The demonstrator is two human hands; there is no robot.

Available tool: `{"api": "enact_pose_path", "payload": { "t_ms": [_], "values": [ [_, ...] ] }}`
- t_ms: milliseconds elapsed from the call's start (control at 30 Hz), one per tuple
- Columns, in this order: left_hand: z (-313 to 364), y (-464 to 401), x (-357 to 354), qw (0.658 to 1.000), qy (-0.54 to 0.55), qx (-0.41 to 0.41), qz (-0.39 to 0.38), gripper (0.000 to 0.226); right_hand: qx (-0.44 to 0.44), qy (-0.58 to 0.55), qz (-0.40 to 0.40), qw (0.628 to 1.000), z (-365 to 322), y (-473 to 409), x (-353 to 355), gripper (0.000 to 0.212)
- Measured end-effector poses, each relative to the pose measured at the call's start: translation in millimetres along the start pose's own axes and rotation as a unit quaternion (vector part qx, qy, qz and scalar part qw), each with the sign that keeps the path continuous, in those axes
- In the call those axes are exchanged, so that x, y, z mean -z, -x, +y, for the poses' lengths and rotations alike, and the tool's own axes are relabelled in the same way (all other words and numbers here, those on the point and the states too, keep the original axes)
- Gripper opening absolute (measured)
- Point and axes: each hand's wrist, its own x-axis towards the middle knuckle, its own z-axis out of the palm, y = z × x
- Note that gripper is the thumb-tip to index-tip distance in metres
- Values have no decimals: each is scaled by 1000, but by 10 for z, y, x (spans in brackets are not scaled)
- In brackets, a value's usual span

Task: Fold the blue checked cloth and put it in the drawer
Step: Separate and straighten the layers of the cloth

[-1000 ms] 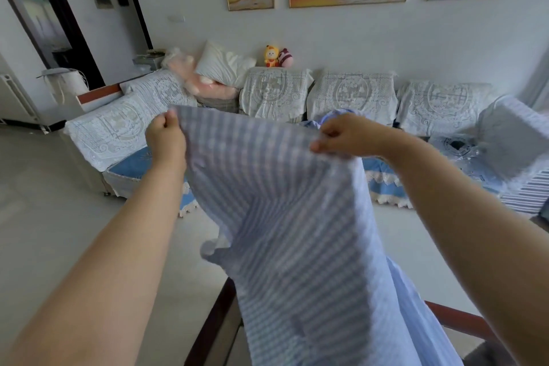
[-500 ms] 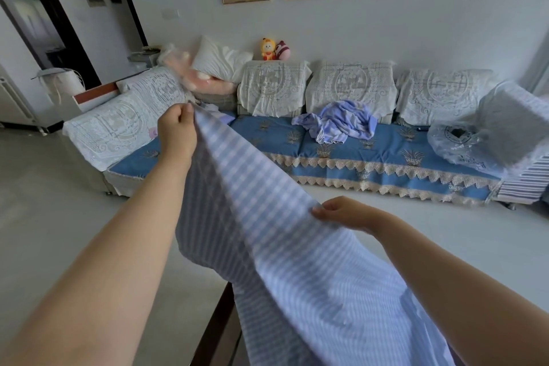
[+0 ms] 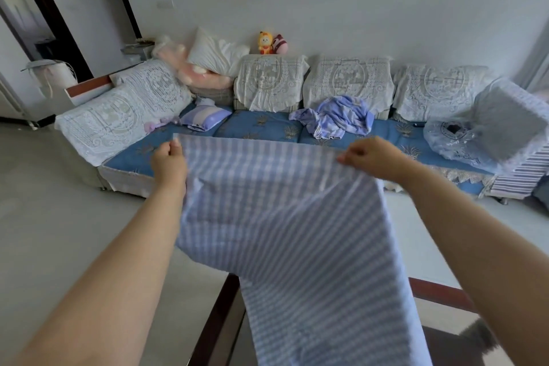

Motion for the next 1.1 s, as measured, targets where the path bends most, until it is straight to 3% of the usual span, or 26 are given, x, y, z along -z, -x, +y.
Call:
{"api": "enact_pose_path", "payload": {
  "t_ms": [100, 233, 367, 500, 700, 867, 1000, 1100],
  "values": [
    [22, -78, 35, 997, 63, 32, 35, 37, -1, -42, 19, 999, -164, -22, 222, 36],
    [215, -315, 242, 995, 69, -2, 78, 36, -17, -79, -91, 993, -15, 111, -189, 39],
    [272, -276, 204, 996, 14, -78, 40, 32, -52, -101, -32, 993, 240, 267, -755, 39],
    [211, -199, 101, 995, -29, -93, 4, 32, -78, -3, 16, 997, 341, 350, -816, 36],
    [-91, -195, -4, 991, -118, -52, -39, 42, -91, 93, 6, 992, 270, 392, -793, 32],
    [-112, -150, -108, 981, -177, -10, -82, 37, -193, 161, -18, 968, 181, 323, -868, 37],
    [179, 280, -273, 977, -182, -88, -65, 36, -273, 142, 19, 951, 60, 246, -856, 20],
    [383, 811, -429, 948, -130, -263, -122, 48, -277, 128, 42, 951, -80, 184, -832, 17]
  ]
}}
